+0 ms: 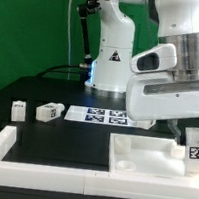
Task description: Assemble square table
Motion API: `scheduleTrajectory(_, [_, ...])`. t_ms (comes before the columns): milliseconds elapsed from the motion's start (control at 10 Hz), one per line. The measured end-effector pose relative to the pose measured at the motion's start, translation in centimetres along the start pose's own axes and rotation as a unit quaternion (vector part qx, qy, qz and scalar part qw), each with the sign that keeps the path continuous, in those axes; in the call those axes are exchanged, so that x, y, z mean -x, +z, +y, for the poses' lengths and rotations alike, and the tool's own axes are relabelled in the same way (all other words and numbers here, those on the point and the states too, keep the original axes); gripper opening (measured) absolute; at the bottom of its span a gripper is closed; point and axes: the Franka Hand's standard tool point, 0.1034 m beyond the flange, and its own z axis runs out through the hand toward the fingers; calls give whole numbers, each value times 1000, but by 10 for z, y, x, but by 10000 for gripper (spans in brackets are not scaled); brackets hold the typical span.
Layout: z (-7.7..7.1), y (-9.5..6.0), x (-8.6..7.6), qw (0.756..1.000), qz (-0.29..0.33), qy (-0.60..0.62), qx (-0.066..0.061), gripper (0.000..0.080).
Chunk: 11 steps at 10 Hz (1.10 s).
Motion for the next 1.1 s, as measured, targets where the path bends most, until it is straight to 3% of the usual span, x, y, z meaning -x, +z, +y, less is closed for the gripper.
scheduleTrajectory(200, [2, 1, -2, 988, 22, 154, -7, 300])
scheduleTrajectory(400, [2, 1, 0, 980, 18, 199, -1, 300])
scheduleTrajectory(700, [5, 1, 0, 949, 19, 315, -5, 300])
scheduleTrajectory(800, [6, 1, 1, 923, 25, 384, -13, 300])
scheduleTrajectory(900, [4, 3, 5, 882, 26, 470, -21, 300])
scheduleTrajectory(1000, [-2, 5, 9, 853, 25, 521, -21, 300])
scheduleTrajectory(1100, [-5, 5, 10, 840, 30, 542, -22, 300])
